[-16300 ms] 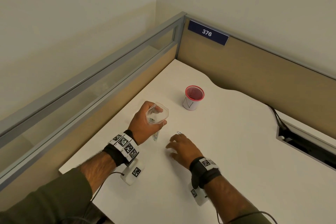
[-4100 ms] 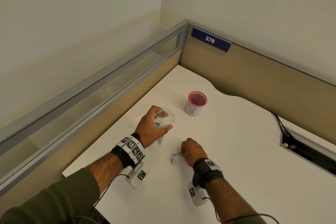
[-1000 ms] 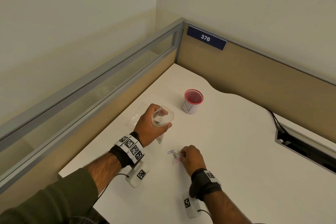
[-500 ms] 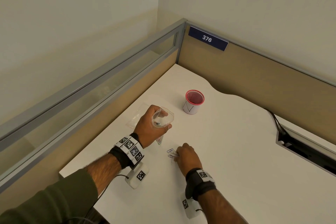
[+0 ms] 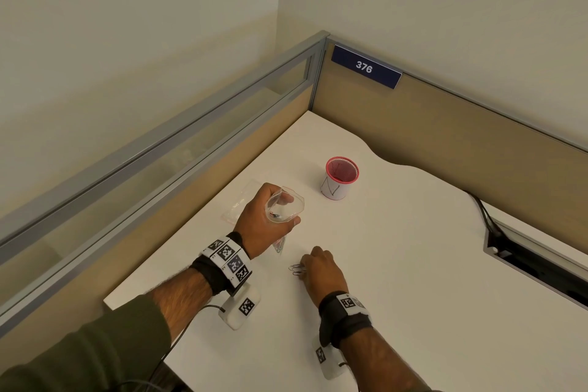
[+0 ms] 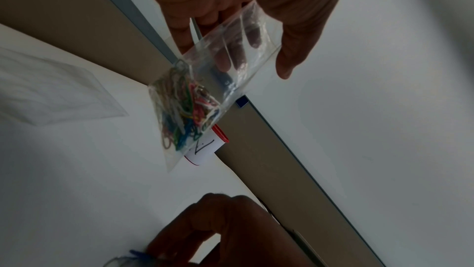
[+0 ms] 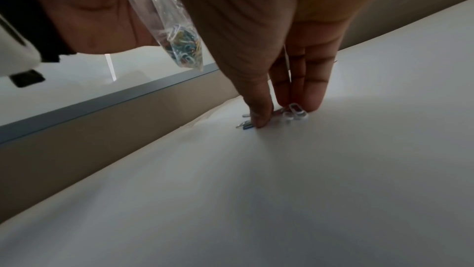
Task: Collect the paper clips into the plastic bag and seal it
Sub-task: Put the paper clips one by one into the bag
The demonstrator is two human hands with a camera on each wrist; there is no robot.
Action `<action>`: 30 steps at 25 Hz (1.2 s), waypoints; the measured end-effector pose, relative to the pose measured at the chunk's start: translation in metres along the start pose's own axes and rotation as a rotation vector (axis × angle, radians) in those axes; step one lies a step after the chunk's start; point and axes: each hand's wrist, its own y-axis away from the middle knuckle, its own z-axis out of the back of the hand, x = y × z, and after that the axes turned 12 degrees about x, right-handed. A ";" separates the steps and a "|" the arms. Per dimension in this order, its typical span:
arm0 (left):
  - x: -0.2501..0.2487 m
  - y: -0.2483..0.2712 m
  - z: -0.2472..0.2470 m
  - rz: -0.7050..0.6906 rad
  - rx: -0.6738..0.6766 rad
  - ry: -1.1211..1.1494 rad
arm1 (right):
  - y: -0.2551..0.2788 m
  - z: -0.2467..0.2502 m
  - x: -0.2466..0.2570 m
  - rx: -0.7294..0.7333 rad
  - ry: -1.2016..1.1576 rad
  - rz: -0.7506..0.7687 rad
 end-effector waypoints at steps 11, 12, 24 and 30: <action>-0.001 -0.001 0.003 0.012 -0.006 -0.011 | -0.010 0.020 -0.003 0.036 0.116 -0.024; -0.001 -0.001 0.003 0.010 -0.009 -0.016 | -0.009 0.020 -0.004 0.031 0.126 -0.022; 0.004 -0.003 0.001 0.022 0.005 -0.050 | 0.029 0.094 -0.003 -0.316 -0.363 0.097; 0.001 -0.003 -0.005 -0.008 0.031 -0.094 | 0.051 0.161 0.052 -0.481 -0.309 0.375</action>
